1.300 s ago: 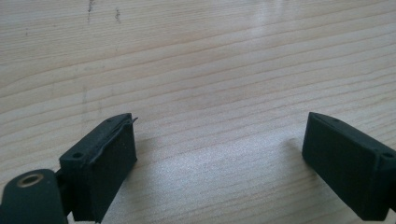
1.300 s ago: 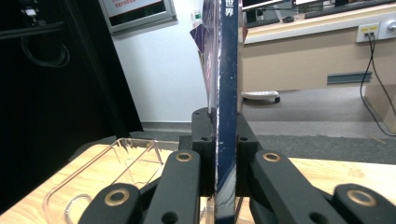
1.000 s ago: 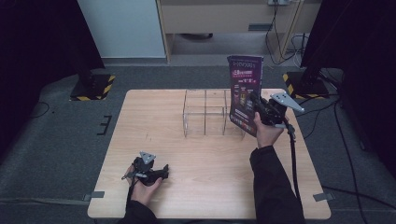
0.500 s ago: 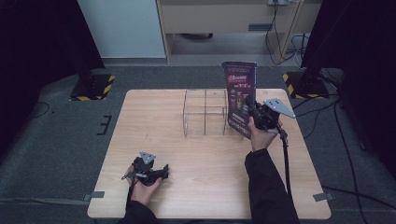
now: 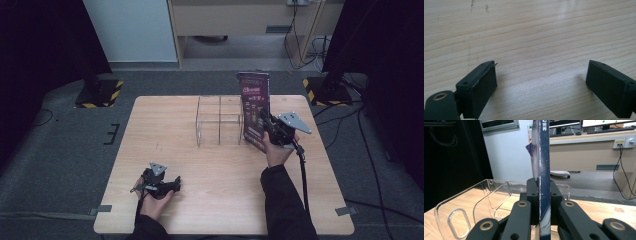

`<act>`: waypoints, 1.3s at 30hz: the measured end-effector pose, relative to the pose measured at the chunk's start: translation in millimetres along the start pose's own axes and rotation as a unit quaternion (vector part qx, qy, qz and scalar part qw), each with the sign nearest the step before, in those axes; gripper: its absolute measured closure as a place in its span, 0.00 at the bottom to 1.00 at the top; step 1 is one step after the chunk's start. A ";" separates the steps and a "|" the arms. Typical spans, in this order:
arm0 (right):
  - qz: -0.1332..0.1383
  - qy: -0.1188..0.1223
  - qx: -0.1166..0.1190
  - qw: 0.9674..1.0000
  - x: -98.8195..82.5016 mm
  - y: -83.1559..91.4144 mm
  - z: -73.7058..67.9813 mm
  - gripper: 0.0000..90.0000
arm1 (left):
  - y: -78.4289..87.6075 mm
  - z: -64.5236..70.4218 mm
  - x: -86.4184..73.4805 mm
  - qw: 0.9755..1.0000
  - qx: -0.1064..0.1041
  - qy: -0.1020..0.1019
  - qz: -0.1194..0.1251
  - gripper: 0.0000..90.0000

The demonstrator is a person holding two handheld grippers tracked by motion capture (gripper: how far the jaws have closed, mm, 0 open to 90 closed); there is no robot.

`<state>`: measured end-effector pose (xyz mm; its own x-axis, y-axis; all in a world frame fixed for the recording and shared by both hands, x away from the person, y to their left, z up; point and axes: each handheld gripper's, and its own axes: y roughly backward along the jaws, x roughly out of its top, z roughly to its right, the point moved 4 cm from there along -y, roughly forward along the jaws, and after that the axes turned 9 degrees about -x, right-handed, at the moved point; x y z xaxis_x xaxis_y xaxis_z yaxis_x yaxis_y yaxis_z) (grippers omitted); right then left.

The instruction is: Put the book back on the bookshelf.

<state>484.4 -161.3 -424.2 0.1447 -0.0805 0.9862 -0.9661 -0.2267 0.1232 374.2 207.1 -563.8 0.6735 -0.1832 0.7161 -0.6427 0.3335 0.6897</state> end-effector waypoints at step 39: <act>-0.044 0.030 0.033 0.998 -32.2 57.8 17.3 0.91 | -0.1 0.1 0.0 1.000 0.000 0.000 0.000 0.10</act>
<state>427.6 -188.6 -450.7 0.2140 0.0013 0.9768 -0.9334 -0.2948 0.2048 374.2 206.9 -563.8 0.6734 -0.1825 0.7164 -0.6433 0.3328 0.6895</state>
